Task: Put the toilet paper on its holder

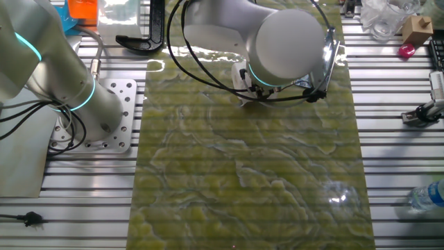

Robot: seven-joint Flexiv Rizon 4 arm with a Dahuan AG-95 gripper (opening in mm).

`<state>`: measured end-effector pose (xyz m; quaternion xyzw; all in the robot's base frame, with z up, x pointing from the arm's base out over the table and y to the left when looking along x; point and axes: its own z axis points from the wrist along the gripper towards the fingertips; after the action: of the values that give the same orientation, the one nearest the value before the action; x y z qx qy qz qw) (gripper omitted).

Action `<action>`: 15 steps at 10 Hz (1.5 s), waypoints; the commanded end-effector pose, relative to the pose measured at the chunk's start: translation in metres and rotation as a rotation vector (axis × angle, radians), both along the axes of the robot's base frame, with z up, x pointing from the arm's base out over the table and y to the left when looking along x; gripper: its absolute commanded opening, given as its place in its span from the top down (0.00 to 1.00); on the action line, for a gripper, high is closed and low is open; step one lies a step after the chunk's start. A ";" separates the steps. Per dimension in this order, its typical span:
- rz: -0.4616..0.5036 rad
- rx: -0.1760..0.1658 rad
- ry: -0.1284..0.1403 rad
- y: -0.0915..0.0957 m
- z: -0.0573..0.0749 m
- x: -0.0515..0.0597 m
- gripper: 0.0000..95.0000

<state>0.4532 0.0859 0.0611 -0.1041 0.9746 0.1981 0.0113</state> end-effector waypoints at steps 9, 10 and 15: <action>0.088 -0.210 0.077 -0.002 0.047 -0.003 1.00; 0.097 -0.221 0.071 -0.002 0.048 -0.002 1.00; 0.141 -0.361 0.066 0.002 0.053 0.006 1.00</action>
<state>0.4580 0.0866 0.1148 -0.1656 0.9845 0.0269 -0.0505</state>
